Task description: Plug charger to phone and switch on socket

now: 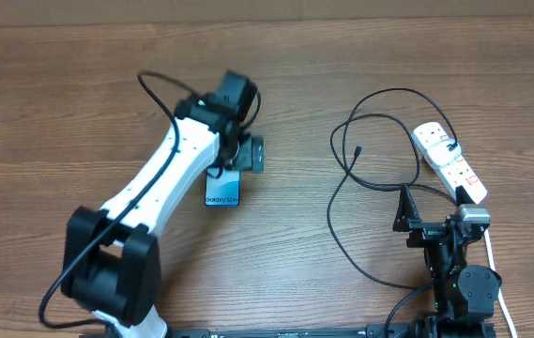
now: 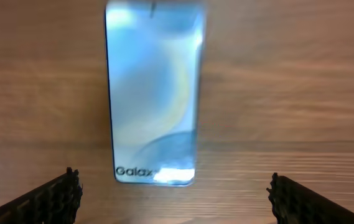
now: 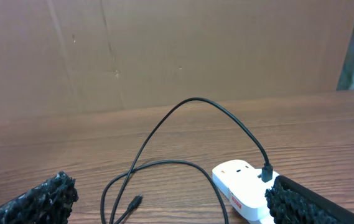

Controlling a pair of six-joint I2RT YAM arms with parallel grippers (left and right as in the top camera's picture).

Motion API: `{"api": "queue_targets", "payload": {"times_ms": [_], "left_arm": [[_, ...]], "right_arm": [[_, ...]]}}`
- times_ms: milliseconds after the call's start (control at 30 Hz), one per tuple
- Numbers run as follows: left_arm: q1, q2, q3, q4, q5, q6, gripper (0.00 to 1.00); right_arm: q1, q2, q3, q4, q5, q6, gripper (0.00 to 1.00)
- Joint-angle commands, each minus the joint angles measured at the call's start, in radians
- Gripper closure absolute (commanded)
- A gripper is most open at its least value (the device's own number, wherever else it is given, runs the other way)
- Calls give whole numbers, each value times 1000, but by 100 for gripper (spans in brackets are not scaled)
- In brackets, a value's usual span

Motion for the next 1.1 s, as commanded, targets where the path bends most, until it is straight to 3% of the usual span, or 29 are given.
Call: {"api": "queue_targets", "payload": {"times_ms": [0, 300, 400, 1067], "left_arm": [[26, -1, -27, 13, -56, -4, 0], [42, 0, -141, 151, -22, 5, 0], [42, 0, -161, 200, 54, 97, 0], [42, 114, -163, 244, 10, 96, 1]], "right_arm": [[-2, -11, -11, 5, -6, -4, 0], [-2, -11, -11, 5, -5, -4, 0], [-2, -11, -11, 5, -5, -4, 0], [-2, -11, -11, 5, -5, -4, 0]]}}
